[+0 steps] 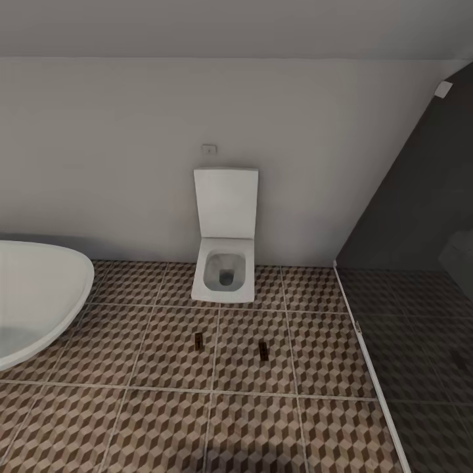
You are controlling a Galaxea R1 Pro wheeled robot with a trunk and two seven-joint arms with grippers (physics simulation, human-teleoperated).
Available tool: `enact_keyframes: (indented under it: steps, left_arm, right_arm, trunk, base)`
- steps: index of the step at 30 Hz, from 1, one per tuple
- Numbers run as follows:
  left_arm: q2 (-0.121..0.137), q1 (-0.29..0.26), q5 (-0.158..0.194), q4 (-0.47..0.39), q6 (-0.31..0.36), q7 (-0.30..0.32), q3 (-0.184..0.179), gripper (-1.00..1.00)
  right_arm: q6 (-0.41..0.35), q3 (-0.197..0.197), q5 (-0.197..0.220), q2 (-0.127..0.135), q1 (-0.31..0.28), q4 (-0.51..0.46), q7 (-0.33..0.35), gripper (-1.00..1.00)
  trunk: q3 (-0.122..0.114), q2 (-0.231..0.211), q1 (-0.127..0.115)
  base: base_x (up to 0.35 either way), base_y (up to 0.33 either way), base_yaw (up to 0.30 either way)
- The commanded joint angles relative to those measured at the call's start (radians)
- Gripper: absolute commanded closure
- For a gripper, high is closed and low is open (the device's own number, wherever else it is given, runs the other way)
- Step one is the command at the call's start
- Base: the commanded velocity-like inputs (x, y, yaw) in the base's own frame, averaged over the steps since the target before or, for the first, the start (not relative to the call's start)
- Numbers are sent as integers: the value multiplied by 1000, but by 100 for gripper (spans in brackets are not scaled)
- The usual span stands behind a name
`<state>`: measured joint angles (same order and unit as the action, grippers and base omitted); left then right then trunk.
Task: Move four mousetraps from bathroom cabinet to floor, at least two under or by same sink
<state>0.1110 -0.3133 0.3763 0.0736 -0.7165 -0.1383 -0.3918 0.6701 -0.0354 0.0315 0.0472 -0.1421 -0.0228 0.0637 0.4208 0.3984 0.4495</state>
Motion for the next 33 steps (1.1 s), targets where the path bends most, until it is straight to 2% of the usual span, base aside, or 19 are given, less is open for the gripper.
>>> enact_keyframes:
  steps: [1, 33]
  left_arm:
    - [-1, -1, 3, 3, -4, -4, -9, -100]
    - [-1, -1, 3, 3, -4, -4, -9, -100]
  right_arm:
    - [3, -3, 4, 0, -1, 1, 4, -100]
    - [3, -3, 4, 0, -1, 1, 4, -100]
  trunk:
    - [1, 2, 0]
    - [1, 2, 0]
  base:
    - [0, 0, 0]
    - [0, 0, 0]
